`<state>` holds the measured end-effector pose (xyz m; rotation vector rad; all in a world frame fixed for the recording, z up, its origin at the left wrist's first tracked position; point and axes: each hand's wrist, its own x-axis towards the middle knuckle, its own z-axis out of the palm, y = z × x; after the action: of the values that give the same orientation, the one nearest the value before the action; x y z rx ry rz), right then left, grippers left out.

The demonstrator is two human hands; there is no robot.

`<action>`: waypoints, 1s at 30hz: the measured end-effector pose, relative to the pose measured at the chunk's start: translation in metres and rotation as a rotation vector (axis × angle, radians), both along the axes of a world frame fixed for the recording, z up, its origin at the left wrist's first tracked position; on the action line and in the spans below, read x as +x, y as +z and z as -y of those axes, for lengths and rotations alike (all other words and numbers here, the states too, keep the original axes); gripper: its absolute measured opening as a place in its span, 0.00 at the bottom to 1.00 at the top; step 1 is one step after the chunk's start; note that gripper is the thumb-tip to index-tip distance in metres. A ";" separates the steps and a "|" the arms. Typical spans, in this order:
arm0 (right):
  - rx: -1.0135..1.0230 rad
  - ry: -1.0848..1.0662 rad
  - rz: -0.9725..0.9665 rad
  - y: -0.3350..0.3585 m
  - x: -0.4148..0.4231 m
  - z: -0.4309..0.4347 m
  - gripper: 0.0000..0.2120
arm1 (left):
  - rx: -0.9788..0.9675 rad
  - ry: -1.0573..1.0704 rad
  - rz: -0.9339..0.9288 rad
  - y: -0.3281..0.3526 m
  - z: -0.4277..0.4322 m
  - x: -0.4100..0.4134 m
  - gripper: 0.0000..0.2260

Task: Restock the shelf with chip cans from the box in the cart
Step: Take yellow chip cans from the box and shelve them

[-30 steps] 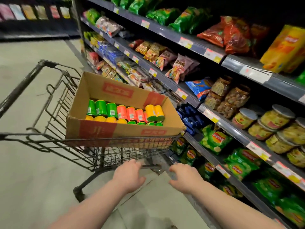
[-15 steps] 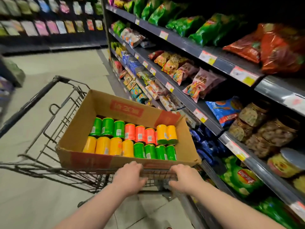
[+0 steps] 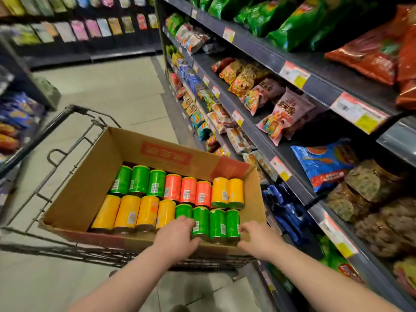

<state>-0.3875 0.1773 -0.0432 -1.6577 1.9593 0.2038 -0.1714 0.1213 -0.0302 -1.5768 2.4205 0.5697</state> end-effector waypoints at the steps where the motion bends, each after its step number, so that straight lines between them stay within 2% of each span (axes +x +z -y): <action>1: 0.006 -0.004 0.008 -0.002 -0.003 0.005 0.24 | 0.002 0.003 0.004 -0.002 0.004 -0.002 0.22; 7: 0.047 -0.016 0.010 -0.014 -0.017 0.032 0.22 | 0.050 -0.025 0.026 -0.020 0.035 -0.017 0.21; 22: 0.201 -0.207 -0.025 -0.060 -0.041 0.142 0.21 | 0.257 -0.210 0.020 -0.075 0.168 -0.059 0.23; 26: 0.205 -0.278 0.009 -0.083 -0.046 0.170 0.18 | 0.338 -0.191 0.023 -0.096 0.193 -0.072 0.27; 30: 0.211 -0.355 0.025 -0.104 -0.052 0.189 0.15 | 0.450 -0.094 -0.060 -0.119 0.213 -0.087 0.30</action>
<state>-0.4393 -0.0120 -0.1473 -1.1538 2.0935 0.2426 -0.2588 -0.0916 -0.1492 -1.2662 2.1848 1.0655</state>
